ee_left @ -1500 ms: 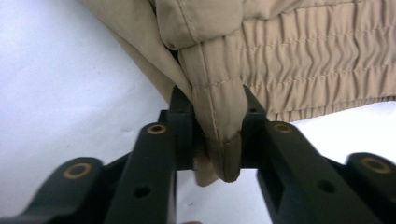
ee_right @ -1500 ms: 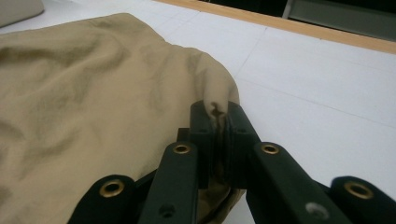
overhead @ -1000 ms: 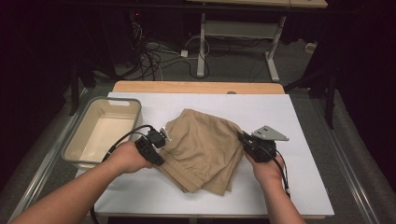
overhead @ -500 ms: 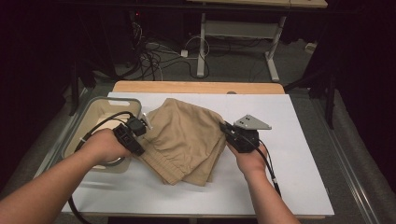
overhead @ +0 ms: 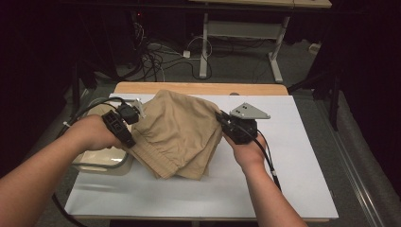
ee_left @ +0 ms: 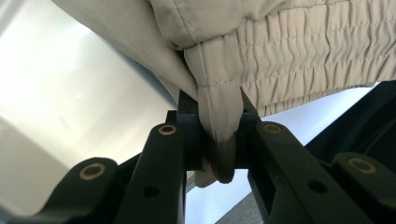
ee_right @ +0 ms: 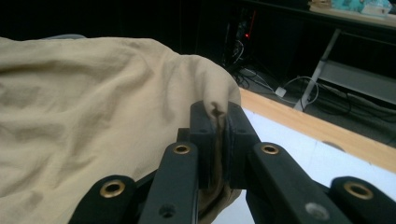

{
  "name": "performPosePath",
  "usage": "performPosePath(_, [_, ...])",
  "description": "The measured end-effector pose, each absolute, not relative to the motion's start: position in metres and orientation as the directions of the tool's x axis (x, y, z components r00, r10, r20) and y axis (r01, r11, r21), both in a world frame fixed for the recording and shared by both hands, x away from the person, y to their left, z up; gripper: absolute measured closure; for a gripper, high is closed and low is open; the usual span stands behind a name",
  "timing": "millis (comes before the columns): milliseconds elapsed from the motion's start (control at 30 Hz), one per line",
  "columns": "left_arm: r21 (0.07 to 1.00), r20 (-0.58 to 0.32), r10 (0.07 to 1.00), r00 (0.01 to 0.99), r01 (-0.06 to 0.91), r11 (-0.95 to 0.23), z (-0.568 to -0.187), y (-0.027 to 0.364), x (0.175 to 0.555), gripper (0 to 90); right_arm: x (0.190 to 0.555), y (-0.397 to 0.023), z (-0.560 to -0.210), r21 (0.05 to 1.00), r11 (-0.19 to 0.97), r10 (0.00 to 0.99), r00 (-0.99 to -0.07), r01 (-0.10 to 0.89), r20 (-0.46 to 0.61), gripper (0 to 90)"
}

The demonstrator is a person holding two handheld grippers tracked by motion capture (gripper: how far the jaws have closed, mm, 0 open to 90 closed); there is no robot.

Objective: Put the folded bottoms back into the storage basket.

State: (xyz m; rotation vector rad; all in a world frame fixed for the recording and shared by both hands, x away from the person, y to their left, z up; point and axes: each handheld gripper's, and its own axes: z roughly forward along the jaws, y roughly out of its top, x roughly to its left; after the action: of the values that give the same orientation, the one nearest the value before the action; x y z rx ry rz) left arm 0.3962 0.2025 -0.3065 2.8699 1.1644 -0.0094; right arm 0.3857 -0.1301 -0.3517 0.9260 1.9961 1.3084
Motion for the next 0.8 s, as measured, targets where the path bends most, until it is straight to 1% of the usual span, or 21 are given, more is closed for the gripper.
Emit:
performPosePath(233, [0.047,-0.011,0.728,0.686,0.727,-0.685,-0.301,0.231,0.394,77.9,0.396,-0.105,-0.346,0.932,0.291,0.778,-0.621,0.217,-0.099,86.1])
performPosePath(567, [0.046,0.019,0.778,0.628,0.777,-0.628,-0.305,0.283,0.388,77.8,0.417,-0.051,-0.350,0.932,0.302,0.734,-0.673,0.203,-0.091,86.1])
performPosePath(800, [0.044,0.023,0.805,0.593,0.803,-0.594,-0.309,0.314,0.387,77.8,0.429,-0.017,-0.354,0.927,0.320,0.705,-0.702,0.196,-0.096,86.0])
